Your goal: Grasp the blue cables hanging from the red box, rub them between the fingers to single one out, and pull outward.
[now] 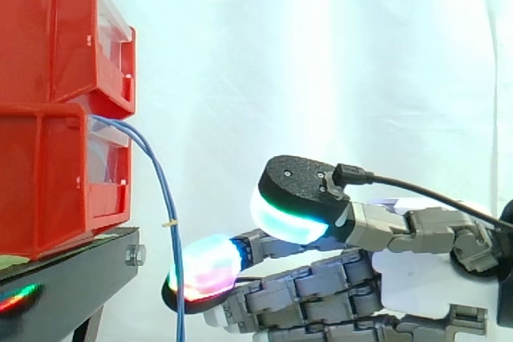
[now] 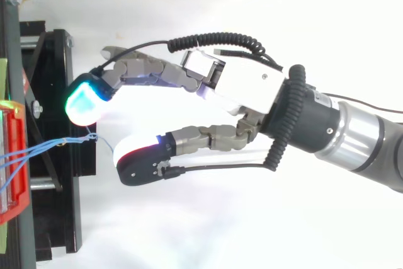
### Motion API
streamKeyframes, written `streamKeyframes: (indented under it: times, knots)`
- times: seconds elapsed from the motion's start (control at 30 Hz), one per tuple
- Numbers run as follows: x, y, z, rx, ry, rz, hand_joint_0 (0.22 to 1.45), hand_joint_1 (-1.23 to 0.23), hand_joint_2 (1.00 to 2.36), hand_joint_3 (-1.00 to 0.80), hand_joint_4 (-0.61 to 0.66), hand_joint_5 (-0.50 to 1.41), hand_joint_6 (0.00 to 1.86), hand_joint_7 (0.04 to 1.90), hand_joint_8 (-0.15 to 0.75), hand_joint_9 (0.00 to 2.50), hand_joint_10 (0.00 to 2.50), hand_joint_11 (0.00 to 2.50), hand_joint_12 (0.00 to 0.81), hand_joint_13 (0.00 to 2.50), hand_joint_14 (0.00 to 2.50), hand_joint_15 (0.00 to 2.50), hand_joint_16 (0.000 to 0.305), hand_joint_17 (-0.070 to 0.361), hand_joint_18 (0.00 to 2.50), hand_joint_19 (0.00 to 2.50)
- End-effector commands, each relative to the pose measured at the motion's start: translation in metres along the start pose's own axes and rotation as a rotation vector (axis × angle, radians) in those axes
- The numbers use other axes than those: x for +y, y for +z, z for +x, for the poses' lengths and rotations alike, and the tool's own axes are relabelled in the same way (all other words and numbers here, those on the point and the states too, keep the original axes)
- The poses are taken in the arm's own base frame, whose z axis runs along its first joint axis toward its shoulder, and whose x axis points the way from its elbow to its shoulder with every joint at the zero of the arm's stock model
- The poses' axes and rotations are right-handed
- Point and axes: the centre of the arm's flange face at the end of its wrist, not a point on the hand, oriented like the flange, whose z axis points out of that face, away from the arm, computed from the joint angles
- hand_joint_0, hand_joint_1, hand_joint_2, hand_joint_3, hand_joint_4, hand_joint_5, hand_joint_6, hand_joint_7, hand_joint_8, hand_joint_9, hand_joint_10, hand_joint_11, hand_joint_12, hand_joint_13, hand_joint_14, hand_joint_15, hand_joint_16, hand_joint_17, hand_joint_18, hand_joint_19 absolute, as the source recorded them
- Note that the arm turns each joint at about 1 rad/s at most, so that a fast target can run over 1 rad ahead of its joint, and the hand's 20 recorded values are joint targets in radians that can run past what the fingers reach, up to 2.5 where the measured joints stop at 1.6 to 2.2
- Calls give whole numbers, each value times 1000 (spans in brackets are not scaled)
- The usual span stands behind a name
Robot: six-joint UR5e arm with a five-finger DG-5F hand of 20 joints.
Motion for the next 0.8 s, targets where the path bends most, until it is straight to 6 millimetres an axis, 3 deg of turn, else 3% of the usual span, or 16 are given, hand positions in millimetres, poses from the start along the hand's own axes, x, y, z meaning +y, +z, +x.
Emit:
streamKeyframes:
  times: [0.0, 0.27, 0.43, 0.77]
  knots:
    - [-8, 6, 3, -14, -13, -40, 514, -622, 1004, -444, 231, -190, 502, 778, 251, 323, 4, 128, 341, 71, 5, 140, 46, 103, 0, 124]
    - [-12, 11, 10, -32, -43, -88, 520, -621, 1003, -442, 238, -180, 502, 782, 256, 386, 5, 169, 339, 109, 5, 150, 45, 101, 0, 133]
    - [-32, 21, 21, -22, -33, -86, 524, -638, 1003, -442, 251, -171, 502, 775, 265, 463, 8, 163, 338, 185, 5, 150, 45, 101, 0, 133]
    - [-28, 21, 29, -4, -10, -95, 539, -631, 1004, -438, 288, -129, 503, 865, 264, 606, 8, 238, 338, 276, 6, 168, 44, 99, 87, 164]
